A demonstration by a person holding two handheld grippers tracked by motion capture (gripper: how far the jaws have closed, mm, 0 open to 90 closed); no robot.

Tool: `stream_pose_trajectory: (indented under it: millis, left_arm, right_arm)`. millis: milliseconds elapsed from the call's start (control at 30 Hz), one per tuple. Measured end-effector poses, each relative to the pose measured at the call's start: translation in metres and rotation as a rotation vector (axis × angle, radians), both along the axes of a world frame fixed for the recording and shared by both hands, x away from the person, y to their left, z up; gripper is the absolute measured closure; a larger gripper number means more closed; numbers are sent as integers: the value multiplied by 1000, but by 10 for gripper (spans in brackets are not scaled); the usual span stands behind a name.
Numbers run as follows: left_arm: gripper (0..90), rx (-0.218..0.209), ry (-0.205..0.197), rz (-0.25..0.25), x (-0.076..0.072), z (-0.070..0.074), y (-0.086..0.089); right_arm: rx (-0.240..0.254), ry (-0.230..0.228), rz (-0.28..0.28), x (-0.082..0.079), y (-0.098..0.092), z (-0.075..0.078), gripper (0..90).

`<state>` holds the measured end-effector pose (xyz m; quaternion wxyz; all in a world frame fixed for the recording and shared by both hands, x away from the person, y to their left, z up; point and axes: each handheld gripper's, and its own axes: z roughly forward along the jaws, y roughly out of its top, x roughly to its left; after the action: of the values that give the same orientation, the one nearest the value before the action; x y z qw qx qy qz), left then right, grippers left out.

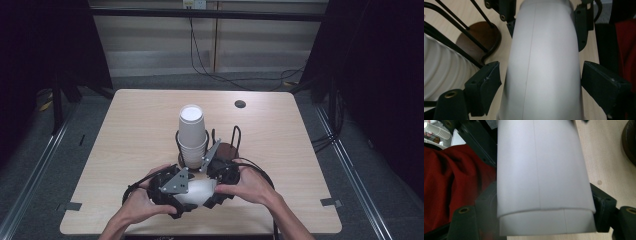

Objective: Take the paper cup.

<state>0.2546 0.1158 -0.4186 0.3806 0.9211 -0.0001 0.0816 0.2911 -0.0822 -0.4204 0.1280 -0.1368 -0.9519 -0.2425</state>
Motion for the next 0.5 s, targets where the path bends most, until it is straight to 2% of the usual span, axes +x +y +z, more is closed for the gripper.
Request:
stream_pose_trajectory:
  millis: [133, 200, 500]
  left_arm:
    - [161, -89, 12, 27, 3, 5, 10]
    - [160, -143, 12, 59, 4, 4, 14]
    - [159, -248, 53, 108, 9, 5, 29]
  right_arm:
    - [10, 3, -24, 1, -6, 3, 252]
    - [10, 4, -36, 2, -10, 3, 251]
    - [29, 1, -88, 7, -30, -3, 250]
